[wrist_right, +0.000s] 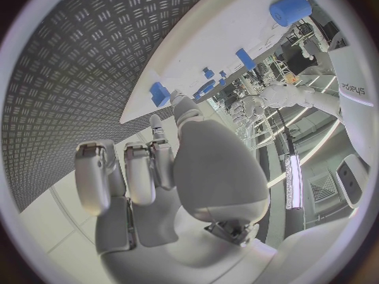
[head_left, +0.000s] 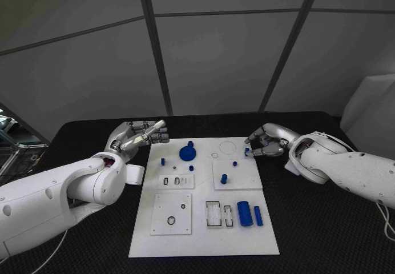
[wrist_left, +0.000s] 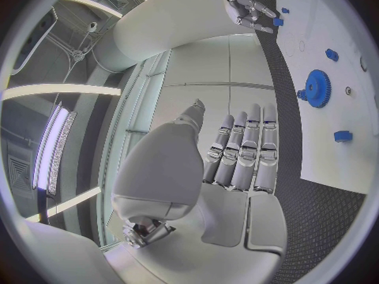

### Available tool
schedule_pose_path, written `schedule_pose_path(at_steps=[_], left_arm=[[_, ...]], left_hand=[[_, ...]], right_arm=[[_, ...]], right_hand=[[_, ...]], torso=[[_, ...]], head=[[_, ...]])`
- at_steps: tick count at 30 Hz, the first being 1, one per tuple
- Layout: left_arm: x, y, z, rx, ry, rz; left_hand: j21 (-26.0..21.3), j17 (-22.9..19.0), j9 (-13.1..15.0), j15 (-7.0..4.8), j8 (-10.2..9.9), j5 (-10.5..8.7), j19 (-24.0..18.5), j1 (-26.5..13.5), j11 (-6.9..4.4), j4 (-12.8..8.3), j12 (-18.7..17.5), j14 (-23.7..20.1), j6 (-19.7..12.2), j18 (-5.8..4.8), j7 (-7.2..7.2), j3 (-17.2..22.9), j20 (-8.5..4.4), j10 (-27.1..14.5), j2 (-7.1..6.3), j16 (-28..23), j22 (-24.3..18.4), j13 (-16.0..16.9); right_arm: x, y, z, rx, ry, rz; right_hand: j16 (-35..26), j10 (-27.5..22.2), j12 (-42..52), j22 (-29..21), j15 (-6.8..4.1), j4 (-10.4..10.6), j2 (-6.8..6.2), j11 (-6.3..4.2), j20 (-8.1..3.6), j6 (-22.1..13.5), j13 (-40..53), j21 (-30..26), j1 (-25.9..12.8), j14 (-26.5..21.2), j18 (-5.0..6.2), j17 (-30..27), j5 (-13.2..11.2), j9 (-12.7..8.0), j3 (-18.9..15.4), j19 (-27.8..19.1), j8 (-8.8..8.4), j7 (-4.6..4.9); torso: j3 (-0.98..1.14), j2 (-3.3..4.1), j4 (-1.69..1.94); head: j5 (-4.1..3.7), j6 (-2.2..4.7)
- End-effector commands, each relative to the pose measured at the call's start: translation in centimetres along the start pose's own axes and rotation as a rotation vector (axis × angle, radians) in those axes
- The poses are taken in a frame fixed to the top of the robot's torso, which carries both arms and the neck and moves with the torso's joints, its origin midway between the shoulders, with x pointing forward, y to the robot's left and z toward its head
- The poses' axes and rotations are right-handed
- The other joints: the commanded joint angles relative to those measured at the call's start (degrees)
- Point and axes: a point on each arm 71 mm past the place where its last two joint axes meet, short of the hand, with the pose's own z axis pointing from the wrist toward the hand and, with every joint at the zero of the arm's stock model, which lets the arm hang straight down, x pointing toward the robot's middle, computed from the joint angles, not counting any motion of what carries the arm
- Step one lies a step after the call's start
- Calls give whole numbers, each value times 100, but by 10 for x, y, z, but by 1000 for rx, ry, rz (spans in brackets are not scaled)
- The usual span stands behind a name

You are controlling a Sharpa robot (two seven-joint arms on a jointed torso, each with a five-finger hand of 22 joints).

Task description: Assemble the parts on the task board

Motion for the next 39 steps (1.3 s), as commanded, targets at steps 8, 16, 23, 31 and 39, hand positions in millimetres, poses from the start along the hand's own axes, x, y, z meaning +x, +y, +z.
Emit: schedule_pose_path(at_steps=[8, 16, 23, 31, 39], left_arm=[[0, -1, 0, 8, 9, 1], [0, -1, 0, 7, 7, 2], [0, -1, 0, 7, 7, 2], [0, -1, 0, 6, 6, 2], [0, -1, 0, 6, 6, 2]], left_hand=[[-17, 5, 3, -4, -20, -30, -39, -16, -3, -29, -32, -5, 17, -77, 2, -5, 9, 42, 56, -25, -8, 7], [-17, 5, 3, -4, -20, -30, -39, -16, -3, -29, -32, -5, 17, -77, 2, -5, 9, 42, 56, -25, -8, 7], [-17, 5, 3, -4, -20, -30, -39, -16, -3, -29, -32, -5, 17, -77, 2, -5, 9, 42, 56, -25, -8, 7], [-17, 5, 3, -4, -20, -30, -39, -16, -3, -29, -32, -5, 17, -77, 2, -5, 9, 42, 56, -25, -8, 7], [-17, 5, 3, -4, -20, -30, -39, -16, -3, -29, -32, -5, 17, -77, 2, -5, 9, 42, 56, -25, -8, 7]], right_arm=[[2, 1, 1, -10, 22, -2], [3, 0, 2, -6, 28, -2], [5, 0, 2, -6, 35, -3], [6, 0, 3, -3, 43, -5], [8, 0, 4, -1, 52, -8]], right_hand=[[-7, 112, 12, 1315, 3, -42, 73, 5, 13, 142, 905, -7, 18, 543, -32, 1287, 18, 22, -3, 407, 82, -24], [-3, 120, 21, 1319, -2, -37, 103, 0, 10, 172, 914, -5, 14, 545, -33, 1294, 19, 25, 5, 410, 94, -30], [0, 132, 34, 1337, -10, -47, 129, -11, 4, 219, 927, 6, 31, 547, -38, 1302, 7, 30, 20, 427, 112, -41], [2, 143, 45, 1342, -19, -57, 158, -23, -4, 273, 938, 9, 48, 548, -39, 1307, -6, 35, 39, 432, 132, -55], [7, 151, 54, 1352, -24, -64, 169, -29, -8, 300, 947, 15, 56, 550, -42, 1317, -14, 37, 49, 441, 142, -61]], torso=[[-2, -3, -1], [-4, -4, 1], [0, -4, -2], [-2, -4, -1], [-2, -5, -1]], head=[[8, -13], [7, -19], [10, -27], [8, -29], [14, -39]])
